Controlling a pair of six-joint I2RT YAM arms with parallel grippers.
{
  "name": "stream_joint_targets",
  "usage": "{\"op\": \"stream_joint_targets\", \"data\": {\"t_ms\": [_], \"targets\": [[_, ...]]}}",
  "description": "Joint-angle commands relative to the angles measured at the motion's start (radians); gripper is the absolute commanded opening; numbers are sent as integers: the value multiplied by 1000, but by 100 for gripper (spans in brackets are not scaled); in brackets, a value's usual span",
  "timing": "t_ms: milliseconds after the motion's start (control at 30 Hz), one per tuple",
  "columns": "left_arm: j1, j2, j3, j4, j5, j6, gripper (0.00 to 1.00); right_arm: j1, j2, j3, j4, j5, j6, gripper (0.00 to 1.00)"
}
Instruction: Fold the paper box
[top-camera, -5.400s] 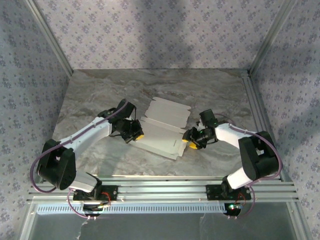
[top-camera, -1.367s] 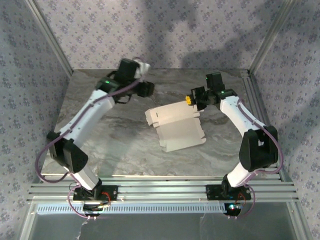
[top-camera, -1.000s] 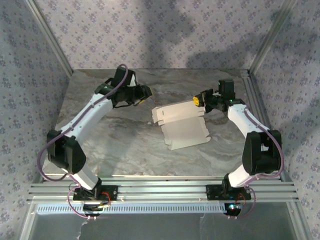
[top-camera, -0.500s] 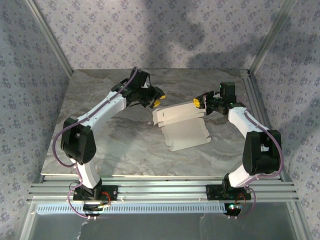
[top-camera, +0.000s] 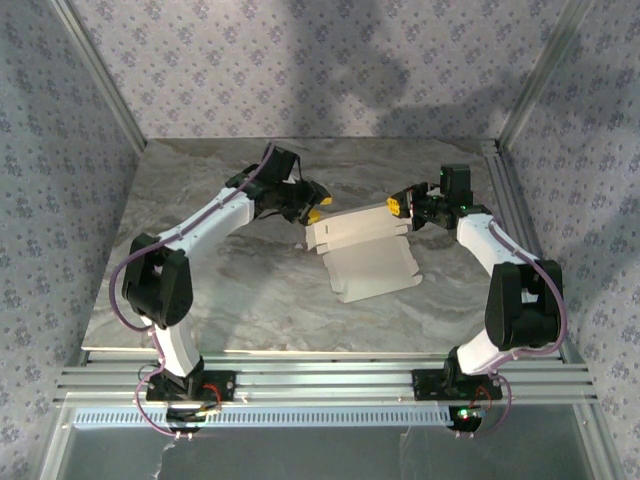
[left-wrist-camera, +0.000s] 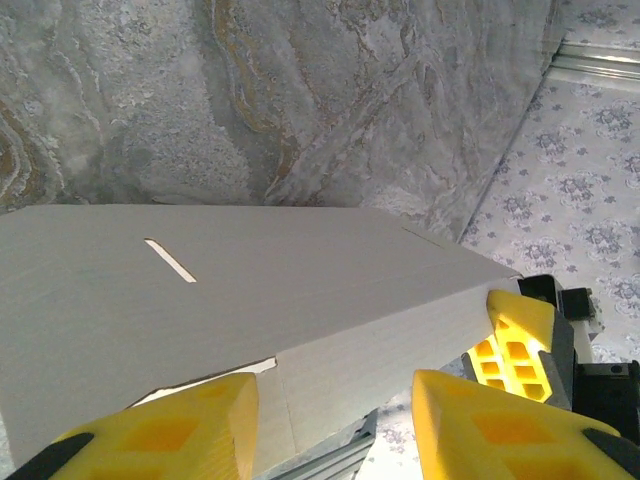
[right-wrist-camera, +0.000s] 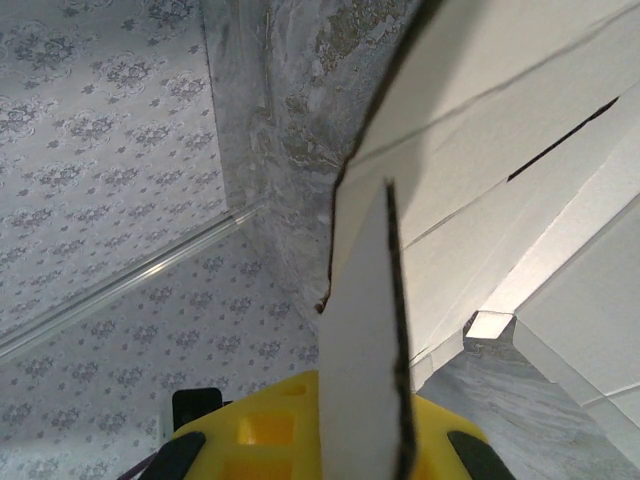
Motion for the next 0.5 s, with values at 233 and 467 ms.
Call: {"op": "stream_joint_targets", "data": {"t_ms": [233,467], "targets": [[-30,-33,-43,-17,44,-87,44,-5,0,27,-14,-11,-18,0],[-24,-42,-103,67,41,-120,45,-3,6,27,-7,-14,-12,0]]}}
